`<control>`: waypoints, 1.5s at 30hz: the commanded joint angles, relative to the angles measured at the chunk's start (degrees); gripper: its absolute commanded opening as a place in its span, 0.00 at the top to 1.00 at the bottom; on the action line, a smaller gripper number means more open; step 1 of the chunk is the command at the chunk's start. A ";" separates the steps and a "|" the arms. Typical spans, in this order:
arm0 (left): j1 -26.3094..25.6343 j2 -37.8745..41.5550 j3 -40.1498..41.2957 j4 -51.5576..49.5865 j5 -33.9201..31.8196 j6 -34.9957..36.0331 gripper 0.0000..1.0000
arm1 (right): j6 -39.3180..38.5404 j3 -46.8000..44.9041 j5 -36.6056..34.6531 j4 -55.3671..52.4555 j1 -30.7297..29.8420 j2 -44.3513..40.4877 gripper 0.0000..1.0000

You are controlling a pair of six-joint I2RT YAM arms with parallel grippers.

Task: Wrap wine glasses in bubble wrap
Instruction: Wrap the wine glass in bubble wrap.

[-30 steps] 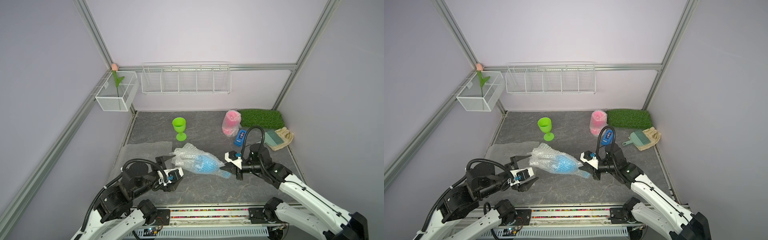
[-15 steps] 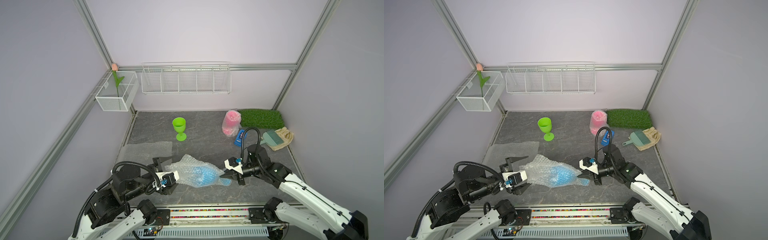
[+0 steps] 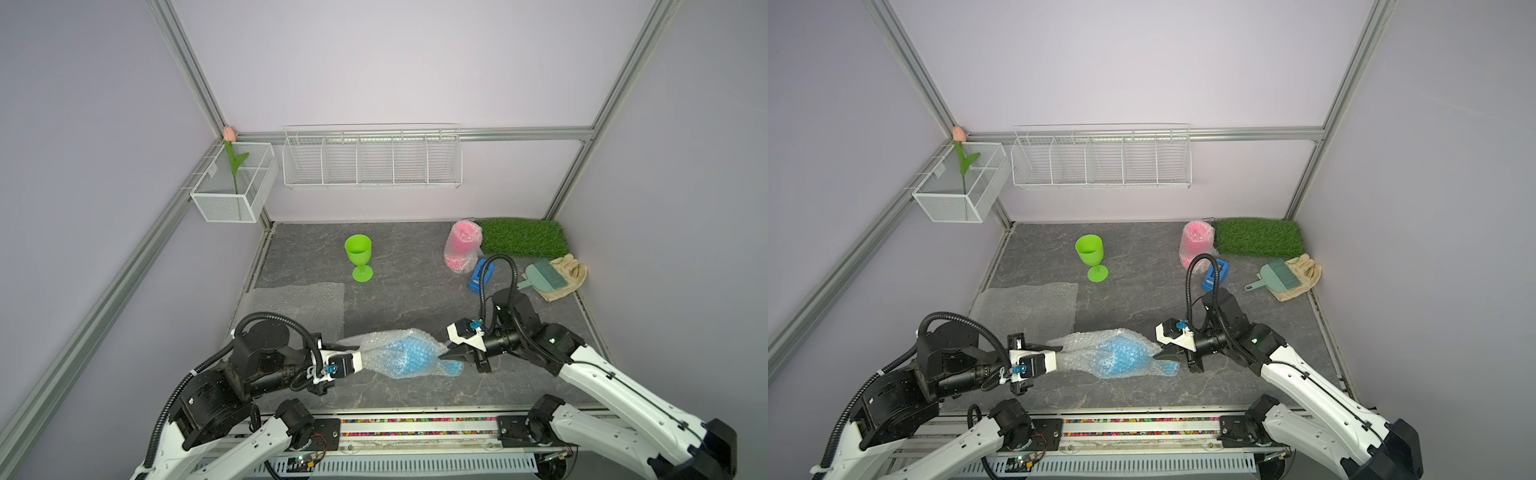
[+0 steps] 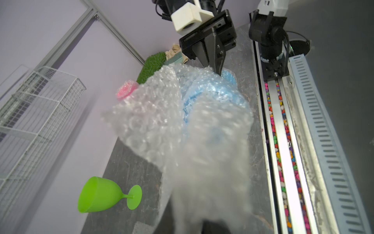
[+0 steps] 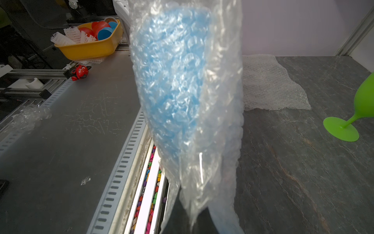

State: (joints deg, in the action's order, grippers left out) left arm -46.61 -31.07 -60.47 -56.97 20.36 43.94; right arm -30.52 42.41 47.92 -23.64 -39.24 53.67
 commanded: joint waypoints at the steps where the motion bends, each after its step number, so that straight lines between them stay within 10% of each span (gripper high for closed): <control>1: 0.20 -1.04 -2.82 -3.36 1.56 0.95 0.96 | 0.96 -2.00 -0.65 5.40 -1.18 1.79 0.93; 14: 0.20 -11.42 -8.21 -5.83 1.29 2.79 1.00 | 7.08 -15.43 -8.81 45.09 -5.95 17.87 0.93; 27: -0.69 -27.69 -14.49 -5.57 3.43 1.01 1.00 | 20.53 -25.60 -12.75 105.81 -5.66 52.27 0.91; 45: -4.62 -47.42 -12.82 -7.11 -1.59 -1.93 1.00 | 19.62 -26.06 -9.32 105.82 -2.99 57.69 0.93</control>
State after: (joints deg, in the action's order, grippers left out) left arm -50.70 -75.68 -73.71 -62.39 19.00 42.44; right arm -11.31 16.93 37.74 82.41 -42.50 110.13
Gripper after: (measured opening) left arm 0.047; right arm 0.074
